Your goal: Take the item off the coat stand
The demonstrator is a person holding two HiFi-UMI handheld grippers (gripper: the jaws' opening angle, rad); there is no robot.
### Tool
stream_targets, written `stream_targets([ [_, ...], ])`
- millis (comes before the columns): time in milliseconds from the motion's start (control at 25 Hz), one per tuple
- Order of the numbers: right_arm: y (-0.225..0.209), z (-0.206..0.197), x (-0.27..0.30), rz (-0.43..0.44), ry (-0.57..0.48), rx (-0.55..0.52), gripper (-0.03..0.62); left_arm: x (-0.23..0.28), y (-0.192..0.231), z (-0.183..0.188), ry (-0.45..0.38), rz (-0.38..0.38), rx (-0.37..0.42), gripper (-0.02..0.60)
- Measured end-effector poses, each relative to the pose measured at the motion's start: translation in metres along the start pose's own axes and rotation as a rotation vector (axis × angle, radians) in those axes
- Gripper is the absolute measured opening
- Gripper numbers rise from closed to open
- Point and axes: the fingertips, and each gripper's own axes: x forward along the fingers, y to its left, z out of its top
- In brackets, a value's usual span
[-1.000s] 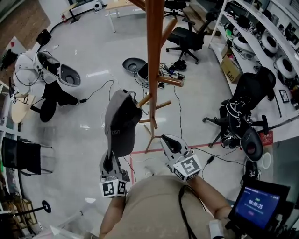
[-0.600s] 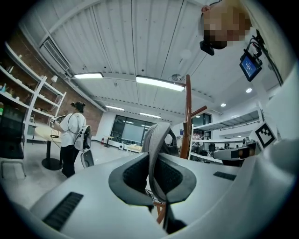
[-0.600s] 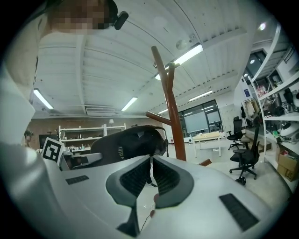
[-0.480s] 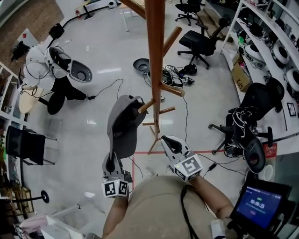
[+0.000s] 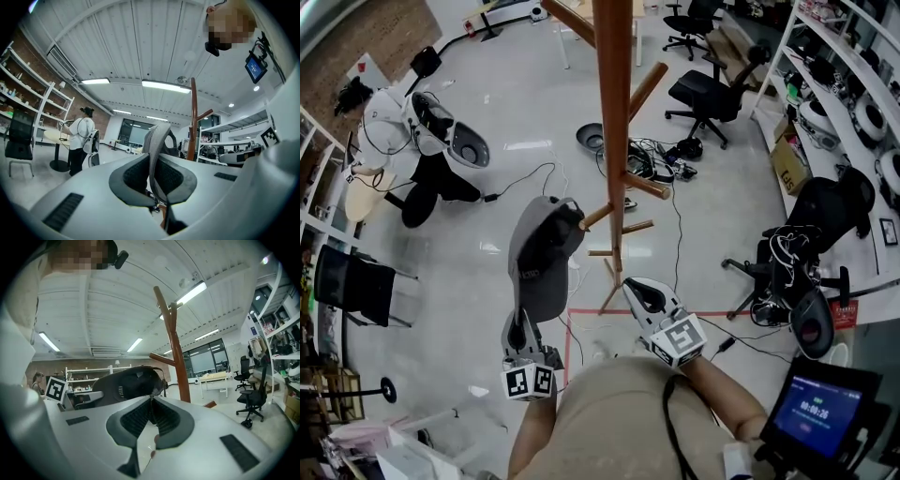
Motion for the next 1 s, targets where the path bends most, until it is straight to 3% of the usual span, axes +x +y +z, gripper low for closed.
stream_targets([
  [1000,0.000,-0.007,-0.016,-0.016,0.017,-0.065,0.020,-0.011,-0.012,-0.003,-0.008,-0.010,0.012,0.032],
])
